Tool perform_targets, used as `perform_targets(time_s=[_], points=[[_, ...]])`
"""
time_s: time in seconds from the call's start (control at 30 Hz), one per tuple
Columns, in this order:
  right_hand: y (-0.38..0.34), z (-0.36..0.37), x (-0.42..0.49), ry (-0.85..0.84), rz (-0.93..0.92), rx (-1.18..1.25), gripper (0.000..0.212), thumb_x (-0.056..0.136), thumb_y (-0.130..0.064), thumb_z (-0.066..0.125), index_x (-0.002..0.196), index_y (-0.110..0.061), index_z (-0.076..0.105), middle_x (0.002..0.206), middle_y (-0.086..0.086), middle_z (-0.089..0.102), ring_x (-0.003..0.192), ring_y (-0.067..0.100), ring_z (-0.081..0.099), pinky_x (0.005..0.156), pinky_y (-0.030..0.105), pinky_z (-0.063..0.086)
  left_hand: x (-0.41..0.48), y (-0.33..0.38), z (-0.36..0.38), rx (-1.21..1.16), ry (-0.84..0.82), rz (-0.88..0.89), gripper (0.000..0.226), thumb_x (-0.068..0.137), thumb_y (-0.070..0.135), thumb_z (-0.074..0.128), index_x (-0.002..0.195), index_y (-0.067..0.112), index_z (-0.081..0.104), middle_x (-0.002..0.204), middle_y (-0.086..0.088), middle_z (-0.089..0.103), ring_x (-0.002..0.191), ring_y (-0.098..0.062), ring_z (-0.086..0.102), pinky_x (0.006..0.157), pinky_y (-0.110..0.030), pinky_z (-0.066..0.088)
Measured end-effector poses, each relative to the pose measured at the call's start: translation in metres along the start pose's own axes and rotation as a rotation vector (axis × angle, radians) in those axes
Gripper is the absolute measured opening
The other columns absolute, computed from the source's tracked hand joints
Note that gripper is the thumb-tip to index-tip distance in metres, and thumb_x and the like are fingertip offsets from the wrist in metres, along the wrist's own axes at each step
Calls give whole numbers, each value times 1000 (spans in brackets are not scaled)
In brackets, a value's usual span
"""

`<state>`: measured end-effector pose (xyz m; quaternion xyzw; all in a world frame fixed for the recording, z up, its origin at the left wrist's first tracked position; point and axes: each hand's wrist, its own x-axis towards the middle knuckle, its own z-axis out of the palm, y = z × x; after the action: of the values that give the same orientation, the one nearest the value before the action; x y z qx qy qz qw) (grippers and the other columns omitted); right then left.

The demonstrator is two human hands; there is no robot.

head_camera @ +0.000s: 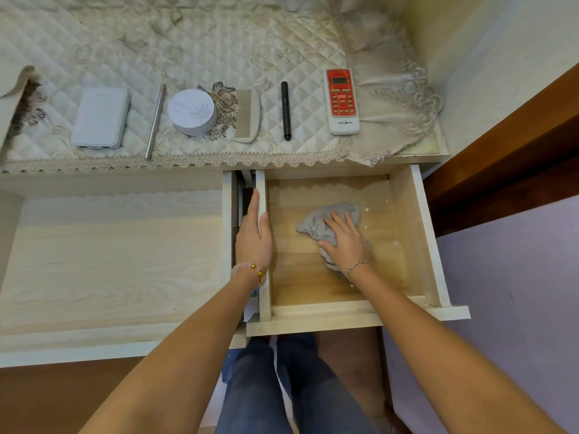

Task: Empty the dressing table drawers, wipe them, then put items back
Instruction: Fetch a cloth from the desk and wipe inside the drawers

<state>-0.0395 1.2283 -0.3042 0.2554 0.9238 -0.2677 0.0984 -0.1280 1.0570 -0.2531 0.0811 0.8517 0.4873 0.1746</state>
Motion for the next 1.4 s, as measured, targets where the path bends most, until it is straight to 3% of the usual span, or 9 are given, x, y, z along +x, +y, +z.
perform_targets(time_s=[0.2,0.37,0.5,0.57,0.7,0.8,1.03,1.27,1.4], points=[[2,-2,-7,116,36,170,44,89,-13,58,132,-17,50,145,0,41,142,20,21,115,35,23,-1,1,-1,13,-2,3,48,102,30,27,148,37,16,151,15,27,138,-10,28,103,-21,25],[-10,-29,-15,144,177,497,40,88,-4,56,128,-9,53,130,8,55,120,21,49,91,12,33,-3,7,-1,36,-8,-5,49,102,29,27,149,35,14,148,9,34,135,-12,33,98,-18,25],[-22,-55,-30,166,314,796,38,90,-5,54,128,-6,52,122,10,60,108,15,54,88,18,40,-2,10,-4,175,-48,-19,51,102,30,24,150,32,6,132,-7,51,101,-23,58,78,-24,38],[-28,-67,-38,179,323,816,38,90,-6,54,128,-6,52,119,8,61,104,13,54,86,20,42,0,14,-10,249,-117,-31,53,102,28,25,150,28,3,132,-12,50,102,-28,57,78,-27,39],[-43,-88,-53,225,297,827,38,90,-8,56,127,-7,53,118,7,61,102,13,55,83,21,45,-3,30,-36,339,-214,34,49,101,26,30,148,14,20,146,-10,37,129,-26,41,102,-34,35],[-60,-103,-67,261,269,846,37,90,-8,56,127,-6,53,116,7,62,99,12,55,74,15,45,-16,43,-64,394,-210,173,44,100,29,34,142,15,35,139,-6,46,125,-24,46,99,-35,40],[-104,-126,-101,313,191,870,37,90,-8,56,127,-8,54,112,4,62,98,10,56,79,21,45,-41,76,-141,657,-54,526,53,93,43,33,130,10,51,125,-9,59,112,-28,55,88,-37,44],[-144,-134,-118,363,119,884,36,90,-8,57,126,-11,56,107,0,64,94,8,60,70,11,46,-56,84,-194,800,71,649,53,91,43,34,126,9,56,123,-9,61,115,-29,57,89,-42,48],[-167,-130,-121,352,67,878,35,89,-9,57,124,-15,57,101,-4,65,86,-2,59,65,9,48,-67,80,-216,832,126,683,52,90,42,37,125,9,57,122,-7,62,114,-26,58,91,-40,47]])
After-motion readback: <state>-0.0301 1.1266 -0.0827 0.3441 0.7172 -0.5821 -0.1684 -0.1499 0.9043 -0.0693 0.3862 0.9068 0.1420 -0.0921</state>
